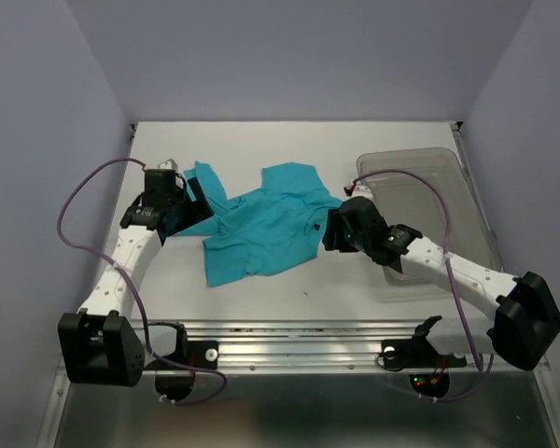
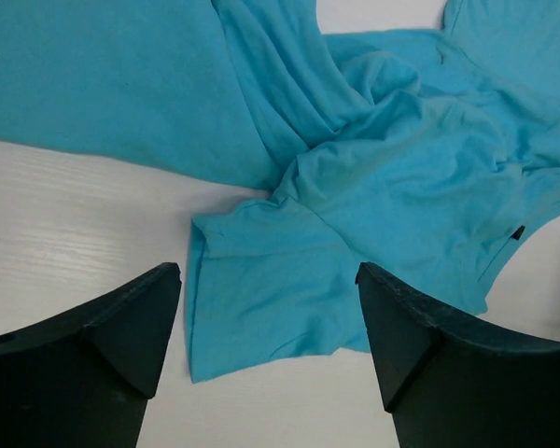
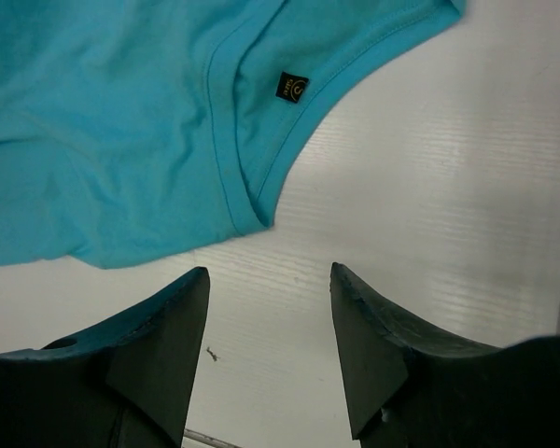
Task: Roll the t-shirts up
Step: Flatten out the T-shirt at the center of the board.
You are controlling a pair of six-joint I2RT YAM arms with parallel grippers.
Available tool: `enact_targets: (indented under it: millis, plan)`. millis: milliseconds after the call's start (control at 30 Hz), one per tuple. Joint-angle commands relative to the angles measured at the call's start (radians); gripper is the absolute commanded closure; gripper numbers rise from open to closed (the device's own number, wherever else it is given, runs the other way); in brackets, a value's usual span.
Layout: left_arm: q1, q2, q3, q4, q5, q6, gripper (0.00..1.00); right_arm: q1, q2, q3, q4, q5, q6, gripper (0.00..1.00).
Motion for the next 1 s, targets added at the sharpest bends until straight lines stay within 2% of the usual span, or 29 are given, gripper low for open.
enact_targets:
  millis: [0,33,100,133,233,400,533,633,767,867,967]
  plan:
    - [-0.001,-0.001,0.061,0.050,-0.080,-0.004,0.16,-0.005,-0.024,0.081,0.049,0.030,-0.001,0.40]
    - [0.000,0.013,0.067,0.056,-0.091,-0.007,0.23,-0.005,0.004,0.090,0.049,0.016,-0.006,0.40]
    - [0.000,0.068,0.078,0.064,-0.091,-0.020,0.28,-0.005,0.033,0.107,0.052,-0.011,-0.007,0.40]
    - [-0.001,0.086,0.092,0.079,-0.091,-0.021,0.35,-0.005,0.062,0.120,0.055,-0.042,-0.004,0.40]
    - [-0.001,0.166,0.141,0.069,-0.091,-0.023,0.42,0.007,0.101,0.130,0.067,-0.085,0.007,0.40]
    - [-0.010,0.196,0.115,0.092,-0.048,-0.040,0.39,0.070,0.212,0.170,0.072,-0.104,0.021,0.39]
    - [-0.021,0.185,0.028,0.095,-0.045,-0.049,0.29,0.081,0.276,0.198,0.075,-0.102,0.051,0.38]
    - [-0.033,0.194,-0.049,0.098,-0.051,-0.056,0.16,0.081,0.293,0.199,0.084,-0.098,0.062,0.36]
    - [-0.036,0.203,-0.114,0.116,-0.097,-0.086,0.15,0.081,0.297,0.204,0.084,-0.088,0.047,0.33]
    - [-0.039,0.214,-0.161,0.177,-0.081,-0.122,0.17,0.081,0.283,0.192,0.082,-0.079,0.050,0.33]
    - [-0.056,0.263,-0.167,0.208,-0.065,-0.152,0.30,0.081,0.262,0.184,0.073,-0.070,0.056,0.32]
